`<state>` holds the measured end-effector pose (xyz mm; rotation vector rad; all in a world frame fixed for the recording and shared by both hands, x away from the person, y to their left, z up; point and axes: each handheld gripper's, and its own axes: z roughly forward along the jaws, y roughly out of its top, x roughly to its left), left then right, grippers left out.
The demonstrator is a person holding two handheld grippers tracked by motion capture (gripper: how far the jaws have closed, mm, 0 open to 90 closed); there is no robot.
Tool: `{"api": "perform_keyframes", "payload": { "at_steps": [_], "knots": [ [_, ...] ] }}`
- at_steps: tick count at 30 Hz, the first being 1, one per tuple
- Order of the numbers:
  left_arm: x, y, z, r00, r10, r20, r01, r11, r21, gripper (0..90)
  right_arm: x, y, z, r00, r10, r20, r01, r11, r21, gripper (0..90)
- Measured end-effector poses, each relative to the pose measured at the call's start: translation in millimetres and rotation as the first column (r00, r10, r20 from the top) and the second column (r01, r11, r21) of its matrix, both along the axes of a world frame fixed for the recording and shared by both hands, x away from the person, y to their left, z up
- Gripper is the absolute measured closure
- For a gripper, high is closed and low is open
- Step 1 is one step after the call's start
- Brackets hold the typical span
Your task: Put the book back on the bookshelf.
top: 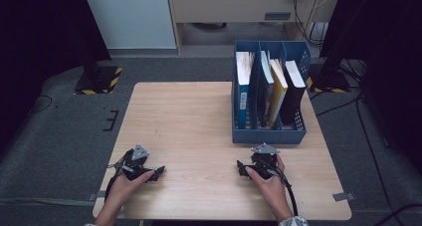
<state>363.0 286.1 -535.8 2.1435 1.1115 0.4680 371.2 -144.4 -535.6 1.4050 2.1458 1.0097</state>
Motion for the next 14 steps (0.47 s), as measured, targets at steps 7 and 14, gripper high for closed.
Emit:
{"api": "perform_keyframes", "payload": {
  "at_steps": [7,14],
  "knots": [
    [0.0,0.0,0.0,1.0,0.0,0.0,0.0,1.0,0.0,3.2,5.0,1.5,-2.5,0.9995,-0.024,-0.019,0.024,0.9995,-0.02,4.9],
    [0.1,-0.4,-0.2,1.0,-0.002,0.0,0.002,1.0,-0.003,3.2,5.8,7.1,-3.7,0.9996,-0.021,-0.016,0.02,0.9968,-0.077,2.9]
  ]
}}
